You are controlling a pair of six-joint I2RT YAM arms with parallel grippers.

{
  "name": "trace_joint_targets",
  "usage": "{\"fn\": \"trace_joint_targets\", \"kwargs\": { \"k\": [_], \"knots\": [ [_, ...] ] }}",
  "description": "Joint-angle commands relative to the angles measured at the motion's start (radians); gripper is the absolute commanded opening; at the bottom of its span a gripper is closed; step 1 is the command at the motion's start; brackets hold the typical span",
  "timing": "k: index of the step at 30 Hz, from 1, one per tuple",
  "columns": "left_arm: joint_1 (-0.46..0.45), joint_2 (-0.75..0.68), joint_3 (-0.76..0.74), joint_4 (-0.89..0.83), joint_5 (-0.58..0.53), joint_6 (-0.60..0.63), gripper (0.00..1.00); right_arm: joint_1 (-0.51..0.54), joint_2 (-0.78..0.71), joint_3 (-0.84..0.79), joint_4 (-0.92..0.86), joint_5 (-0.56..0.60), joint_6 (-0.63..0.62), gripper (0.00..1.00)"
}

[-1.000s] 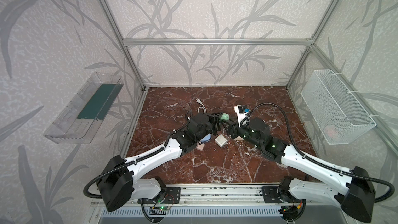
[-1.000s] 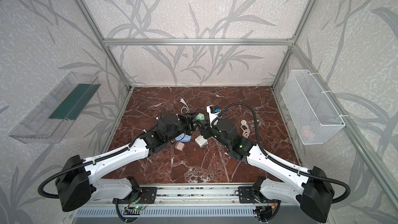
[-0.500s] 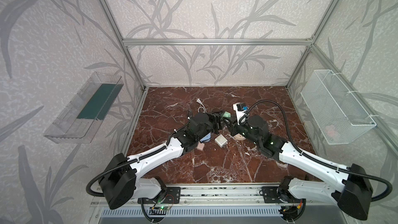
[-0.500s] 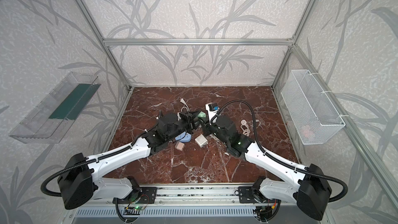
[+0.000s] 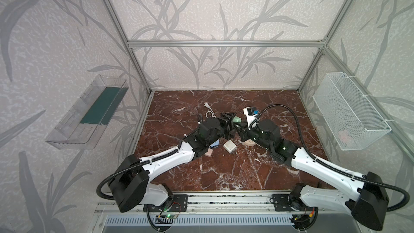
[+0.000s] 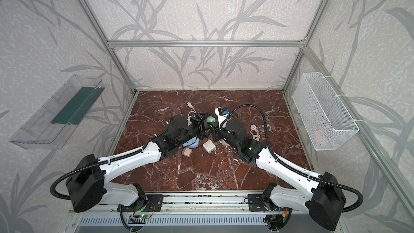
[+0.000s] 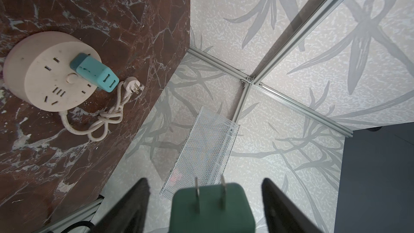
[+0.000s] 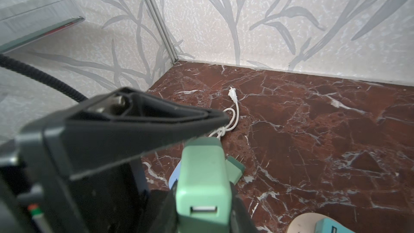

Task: Insert the plug
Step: 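Grasp the green plug with the right gripper from the left gripper, then carry the green plug to the pink strip while the left gripper withdraws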

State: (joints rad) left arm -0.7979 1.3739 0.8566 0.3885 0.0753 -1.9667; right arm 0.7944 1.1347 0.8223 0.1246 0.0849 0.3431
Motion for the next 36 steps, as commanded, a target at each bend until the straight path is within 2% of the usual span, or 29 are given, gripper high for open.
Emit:
{"fn": "trace_joint_targets", "kwargs": {
  "k": [1,4,9,13,18,24,30,36],
  "knots": [
    [0.036,-0.050,-0.003,-0.109,-0.011,0.093,0.99,-0.024,-0.042,0.057,-0.053,-0.001,0.050,0.00],
    [0.070,-0.106,0.045,-0.343,-0.043,0.263,0.99,-0.053,-0.050,0.077,-0.126,-0.004,0.088,0.00],
    [0.090,-0.204,0.139,-0.666,-0.273,0.620,0.99,-0.080,-0.055,0.125,-0.268,-0.010,0.122,0.00],
    [0.111,-0.181,0.264,-0.908,-0.328,0.901,0.99,-0.088,-0.055,0.174,-0.404,-0.014,0.136,0.00],
    [0.099,-0.178,0.249,-0.941,-0.258,1.214,0.99,-0.097,-0.055,0.224,-0.533,-0.023,0.160,0.00],
    [0.078,-0.194,0.207,-1.081,-0.306,1.301,0.99,-0.098,-0.019,0.263,-0.650,-0.060,0.167,0.00],
    [0.017,-0.204,0.192,-1.178,-0.428,1.362,0.97,-0.098,-0.018,0.224,-0.689,-0.029,0.189,0.00],
    [0.008,-0.226,0.180,-1.209,-0.409,1.405,0.97,-0.098,-0.024,0.235,-0.759,0.059,0.153,0.00]
  ]
}}
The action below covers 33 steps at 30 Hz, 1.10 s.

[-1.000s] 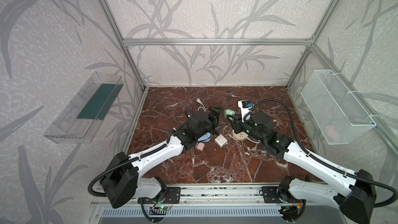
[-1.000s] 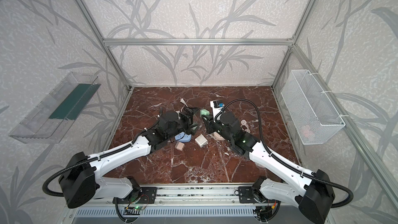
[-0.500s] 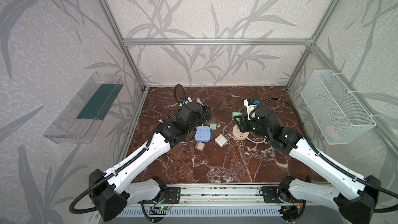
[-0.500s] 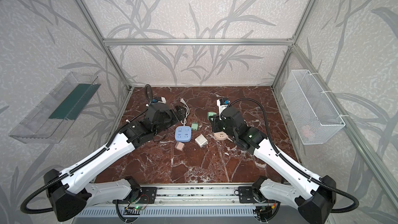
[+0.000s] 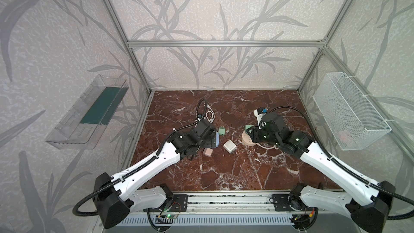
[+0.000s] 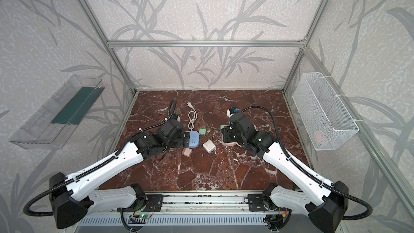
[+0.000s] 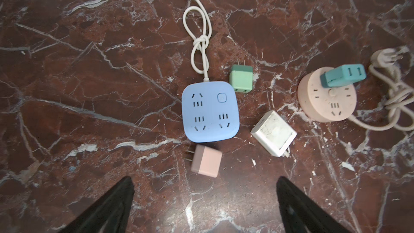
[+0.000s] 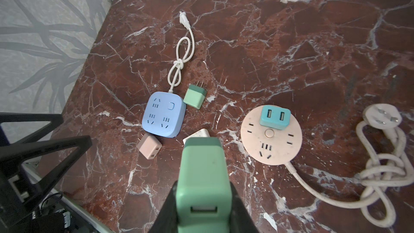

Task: Insert the plug
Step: 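Carry the green plug to the pink strip while the left gripper withdraws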

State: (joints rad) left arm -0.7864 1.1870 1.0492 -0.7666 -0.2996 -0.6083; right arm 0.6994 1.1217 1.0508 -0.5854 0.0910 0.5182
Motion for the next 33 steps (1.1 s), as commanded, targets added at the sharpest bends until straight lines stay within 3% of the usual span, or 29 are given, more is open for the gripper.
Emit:
{"fn": "trace_joint_targets", "kwargs": {
  "k": [1,12,23,33],
  "knots": [
    [-0.004,-0.049,-0.020,-0.045,-0.022,0.048,0.97,-0.003,-0.014,0.006,-0.053,0.059,-0.025,0.00],
    [-0.010,-0.113,-0.074,-0.048,0.030,0.053,0.95,-0.004,0.048,0.064,-0.204,0.080,-0.041,0.00],
    [-0.025,-0.077,-0.043,-0.011,0.077,0.066,0.93,-0.053,0.239,0.151,-0.322,-0.065,-0.053,0.00],
    [-0.073,-0.069,-0.031,0.013,0.078,0.046,0.93,-0.061,0.337,0.201,-0.417,-0.121,-0.092,0.00]
  ]
}}
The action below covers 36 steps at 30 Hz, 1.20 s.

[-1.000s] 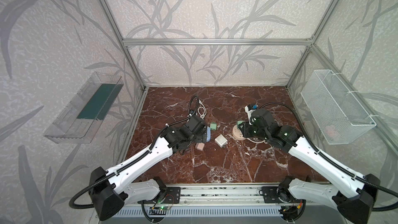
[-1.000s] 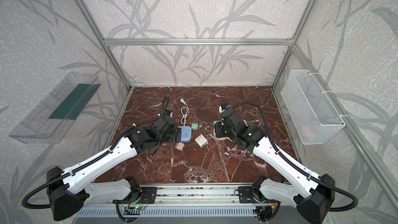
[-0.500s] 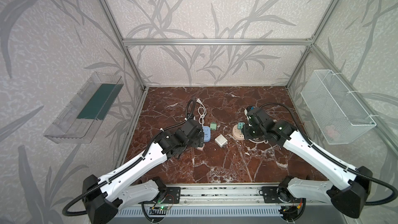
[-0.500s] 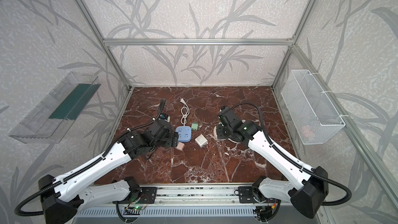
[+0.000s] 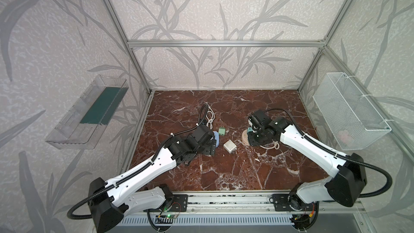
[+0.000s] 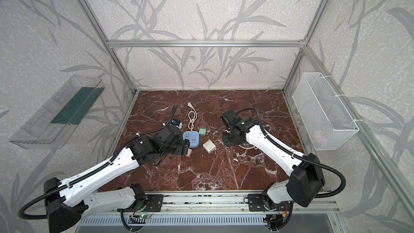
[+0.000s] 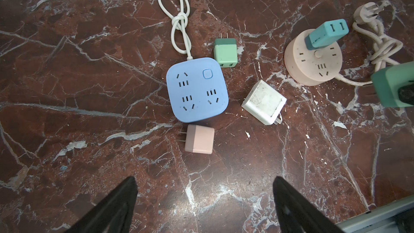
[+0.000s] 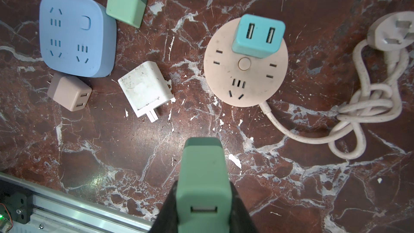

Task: Insert the plug
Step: 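Carry the green plug to the pink strip while the left gripper withdraws, then lower the green plug with the right gripper beside the teal plug into a socket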

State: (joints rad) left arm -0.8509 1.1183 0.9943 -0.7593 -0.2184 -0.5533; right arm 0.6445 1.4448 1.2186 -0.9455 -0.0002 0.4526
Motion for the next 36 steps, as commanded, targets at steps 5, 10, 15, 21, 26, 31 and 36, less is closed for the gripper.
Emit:
{"fn": "trace_joint_targets", "kwargs": {
  "k": [5,10,15,21,26,31,36],
  "knots": [
    [-0.013,0.004,0.018,0.048,0.013,-0.028,0.93,-0.020,0.051,0.066,-0.077,-0.029,-0.053,0.00],
    [-0.014,0.034,0.021,0.057,0.024,-0.027,0.92,-0.058,0.084,0.099,-0.117,-0.009,-0.080,0.00],
    [-0.016,0.037,0.008,0.079,0.036,-0.044,0.92,-0.095,0.116,0.104,-0.129,-0.021,-0.099,0.00],
    [-0.016,0.033,-0.019,0.117,0.029,-0.054,0.92,-0.104,0.128,0.107,-0.100,-0.004,-0.096,0.00],
    [-0.017,0.049,-0.019,0.123,0.040,-0.050,0.92,-0.117,0.174,0.139,-0.100,0.061,-0.090,0.00],
    [-0.018,0.045,-0.027,0.134,0.041,-0.053,0.92,-0.141,0.219,0.156,-0.083,0.079,-0.069,0.00],
    [-0.017,0.046,-0.029,0.134,0.040,-0.053,0.92,-0.154,0.238,0.156,-0.043,0.074,-0.061,0.00]
  ]
}}
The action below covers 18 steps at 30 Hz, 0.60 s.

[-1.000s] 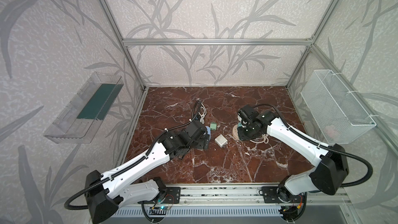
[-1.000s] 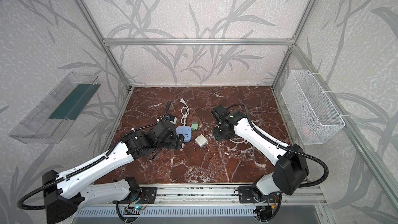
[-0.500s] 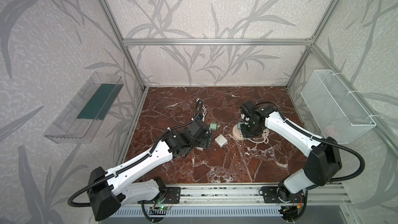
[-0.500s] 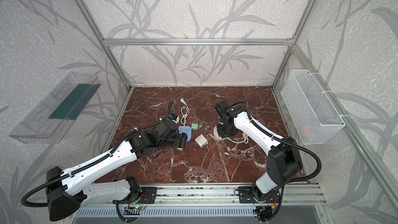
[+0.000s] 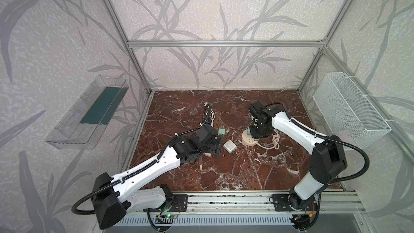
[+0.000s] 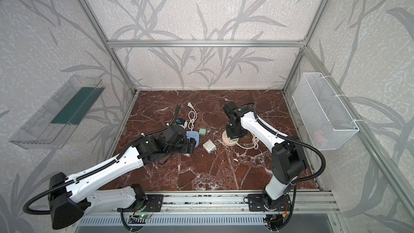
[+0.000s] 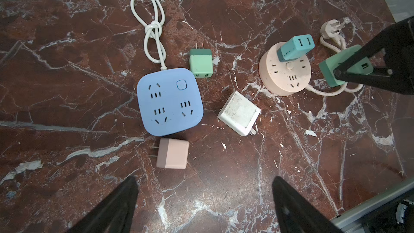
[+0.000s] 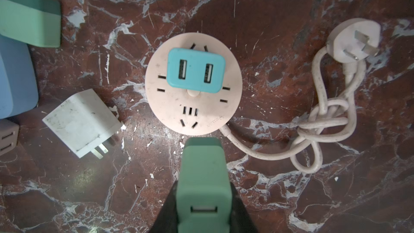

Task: Insert the plug
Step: 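Lower the green plug with the right gripper beside the teal plug into a socket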

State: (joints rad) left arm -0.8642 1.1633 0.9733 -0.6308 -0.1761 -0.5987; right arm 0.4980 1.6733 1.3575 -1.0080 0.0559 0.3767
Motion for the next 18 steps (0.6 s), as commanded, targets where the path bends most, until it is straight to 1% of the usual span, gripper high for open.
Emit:
{"fn": "trace_joint_targets", "kwargs": {
  "k": [1,14,15,18],
  "knots": [
    [-0.004,0.000,-0.010,0.005,-0.002,-0.009,0.92,-0.011,0.012,0.013,0.030,0.021,0.015,0.00],
    [-0.004,-0.008,-0.018,0.004,-0.008,-0.016,0.92,-0.070,0.028,-0.032,0.111,0.004,0.015,0.00],
    [-0.004,-0.009,-0.017,0.003,-0.008,-0.018,0.92,-0.072,0.055,-0.037,0.116,0.001,0.013,0.00],
    [-0.004,-0.008,-0.019,0.004,-0.008,-0.019,0.92,-0.075,0.066,-0.038,0.122,0.000,0.007,0.00]
  ]
}}
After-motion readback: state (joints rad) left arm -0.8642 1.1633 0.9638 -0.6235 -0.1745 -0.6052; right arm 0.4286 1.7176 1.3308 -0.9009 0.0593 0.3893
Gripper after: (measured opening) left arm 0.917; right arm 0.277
